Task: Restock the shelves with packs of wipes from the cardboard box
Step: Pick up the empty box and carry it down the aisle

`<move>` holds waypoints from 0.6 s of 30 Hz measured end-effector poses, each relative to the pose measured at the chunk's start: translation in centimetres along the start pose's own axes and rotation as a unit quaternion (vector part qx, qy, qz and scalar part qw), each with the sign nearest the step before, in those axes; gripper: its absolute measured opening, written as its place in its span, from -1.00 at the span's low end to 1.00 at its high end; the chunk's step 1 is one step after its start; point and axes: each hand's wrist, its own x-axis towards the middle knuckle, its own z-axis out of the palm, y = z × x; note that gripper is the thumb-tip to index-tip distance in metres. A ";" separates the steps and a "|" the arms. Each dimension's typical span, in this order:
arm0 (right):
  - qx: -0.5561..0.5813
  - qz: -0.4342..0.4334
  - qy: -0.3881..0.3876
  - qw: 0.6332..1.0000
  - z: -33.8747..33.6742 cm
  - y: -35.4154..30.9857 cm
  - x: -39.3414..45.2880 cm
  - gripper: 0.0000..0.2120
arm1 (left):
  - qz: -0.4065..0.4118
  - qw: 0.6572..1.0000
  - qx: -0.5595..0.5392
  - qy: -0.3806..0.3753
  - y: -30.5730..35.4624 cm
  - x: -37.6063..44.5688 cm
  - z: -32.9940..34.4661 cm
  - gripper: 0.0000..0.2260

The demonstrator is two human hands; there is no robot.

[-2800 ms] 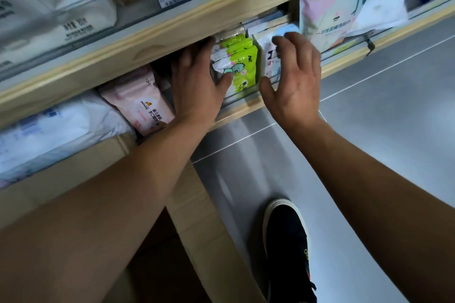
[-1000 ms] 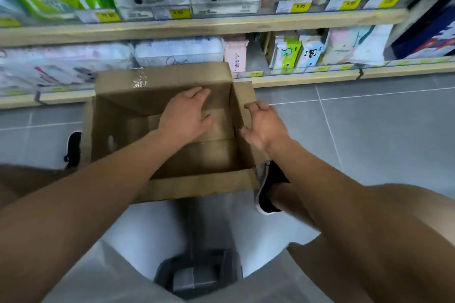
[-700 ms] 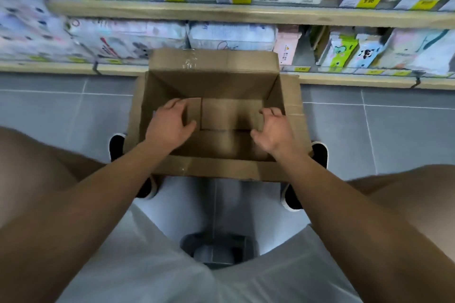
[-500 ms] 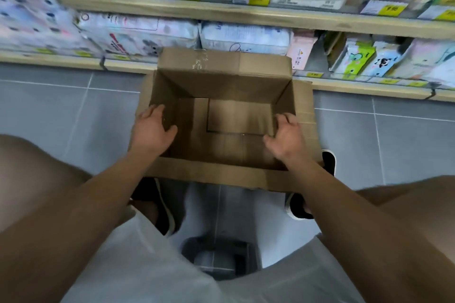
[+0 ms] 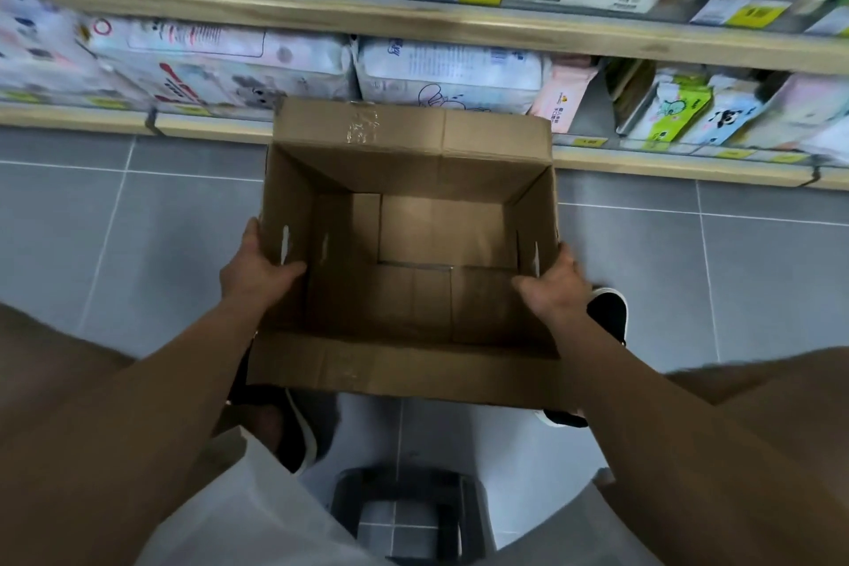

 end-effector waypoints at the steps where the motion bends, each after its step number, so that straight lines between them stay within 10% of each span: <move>1: -0.005 0.002 -0.004 1.000 0.0 0.1 0.2 -0.13 | 0.006 1.000 0.005 -0.003 -0.1 0.1 0.0 -0.22; 18: -0.046 -0.284 0.075 0.955 -1.8 -3.3 -6.7 -0.49 | 0.092 0.984 -0.021 0.154 -6.3 -8.2 -9.8 -0.43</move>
